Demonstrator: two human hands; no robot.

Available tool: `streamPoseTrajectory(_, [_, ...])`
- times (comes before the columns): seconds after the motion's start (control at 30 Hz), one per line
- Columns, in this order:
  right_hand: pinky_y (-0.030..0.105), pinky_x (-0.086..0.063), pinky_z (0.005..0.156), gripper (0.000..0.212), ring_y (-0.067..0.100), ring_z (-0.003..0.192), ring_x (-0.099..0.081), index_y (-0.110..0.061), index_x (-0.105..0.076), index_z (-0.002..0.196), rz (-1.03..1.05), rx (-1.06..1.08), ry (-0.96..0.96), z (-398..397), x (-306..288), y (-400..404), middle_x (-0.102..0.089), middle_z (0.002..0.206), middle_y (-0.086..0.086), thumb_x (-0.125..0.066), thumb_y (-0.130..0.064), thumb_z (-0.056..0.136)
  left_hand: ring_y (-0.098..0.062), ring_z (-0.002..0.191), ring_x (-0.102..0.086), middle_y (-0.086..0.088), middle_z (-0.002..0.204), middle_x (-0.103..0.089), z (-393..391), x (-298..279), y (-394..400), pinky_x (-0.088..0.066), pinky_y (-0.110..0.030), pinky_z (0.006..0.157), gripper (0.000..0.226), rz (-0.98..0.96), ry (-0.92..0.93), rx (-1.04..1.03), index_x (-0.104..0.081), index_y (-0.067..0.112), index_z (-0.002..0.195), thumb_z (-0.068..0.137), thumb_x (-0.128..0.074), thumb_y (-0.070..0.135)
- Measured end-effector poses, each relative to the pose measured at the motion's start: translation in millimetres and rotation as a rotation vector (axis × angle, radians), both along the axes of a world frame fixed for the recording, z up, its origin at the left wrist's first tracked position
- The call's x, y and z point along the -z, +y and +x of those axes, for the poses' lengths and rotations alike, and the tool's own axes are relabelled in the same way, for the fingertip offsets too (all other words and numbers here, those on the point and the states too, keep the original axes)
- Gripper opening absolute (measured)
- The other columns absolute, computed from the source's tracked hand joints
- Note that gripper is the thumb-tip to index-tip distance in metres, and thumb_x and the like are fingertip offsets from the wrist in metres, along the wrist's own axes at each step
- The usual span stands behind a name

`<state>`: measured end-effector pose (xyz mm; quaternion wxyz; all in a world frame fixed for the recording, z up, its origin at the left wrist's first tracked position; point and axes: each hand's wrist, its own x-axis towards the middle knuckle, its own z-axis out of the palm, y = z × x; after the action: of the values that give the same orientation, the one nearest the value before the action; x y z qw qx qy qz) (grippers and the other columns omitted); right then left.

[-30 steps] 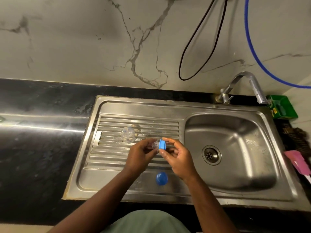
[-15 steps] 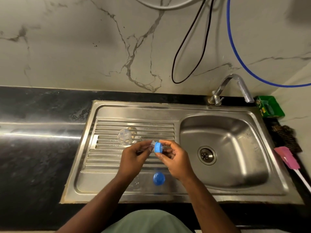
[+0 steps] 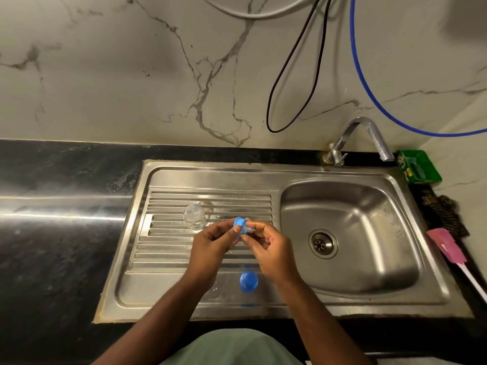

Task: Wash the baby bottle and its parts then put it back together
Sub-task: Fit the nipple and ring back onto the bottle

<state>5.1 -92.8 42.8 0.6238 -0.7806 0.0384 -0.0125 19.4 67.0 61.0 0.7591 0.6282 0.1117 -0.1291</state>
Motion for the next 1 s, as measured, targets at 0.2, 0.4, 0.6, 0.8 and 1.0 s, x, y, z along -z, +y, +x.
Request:
streamPoseTrajectory(0.2, [0.041,-0.062,0.090,0.020,0.015,0.105,-0.073,-0.014,-0.074,0.114,-0.028,0.004,-0.022,3,4,0,-0.076,0.111,-0.008,-0.075,-0.017,0.094,-0.028,0.109,-0.074,-0.012,0.113,-0.078,6,3,4,-0.060,-0.035,0.093,0.021,-0.145,0.114,0.004,-0.074,0.006,0.116,0.098,-0.071,0.016])
streamPoseTrajectory(0.4, [0.029,-0.062,0.077,0.011,0.013,0.089,-0.069,-0.018,-0.074,0.106,-0.167,-0.016,-0.025,10,1,-4,-0.065,0.107,-0.010,-0.071,-0.023,0.097,-0.027,0.109,-0.074,-0.011,0.122,-0.075,5,4,5,-0.061,-0.036,0.091,0.037,-0.184,0.142,0.168,-0.067,0.015,0.133,0.097,-0.071,0.016])
streamPoseTrajectory(0.6, [0.032,-0.064,0.072,0.003,0.014,0.083,-0.074,-0.019,-0.070,0.100,-0.126,-0.017,0.080,7,-3,-9,-0.074,0.091,-0.004,-0.067,-0.020,0.100,-0.036,0.103,-0.073,-0.022,0.112,-0.073,2,4,2,-0.060,-0.038,0.091,0.029,-0.070,0.023,0.231,-0.066,0.008,0.119,0.093,-0.076,0.012])
streamPoseTrajectory(0.8, [0.029,-0.063,0.067,0.010,0.021,0.082,-0.076,-0.017,-0.068,0.097,0.027,0.132,0.221,1,-14,-20,-0.075,0.090,0.003,-0.064,-0.024,0.101,-0.027,0.100,-0.077,-0.008,0.106,-0.078,6,-8,-7,-0.064,-0.041,0.089,0.034,0.129,-0.189,0.379,-0.069,0.014,0.125,0.092,-0.079,0.012])
streamPoseTrajectory(1.0, [0.024,-0.058,0.073,0.002,0.016,0.083,-0.070,-0.011,-0.068,0.097,-0.147,-0.002,-0.174,-6,-19,-23,-0.071,0.089,-0.006,-0.068,-0.013,0.098,-0.028,0.102,-0.076,-0.006,0.107,-0.078,5,-11,-10,-0.065,-0.037,0.085,0.022,0.091,-0.145,0.257,-0.072,0.013,0.120,0.099,-0.070,0.018])
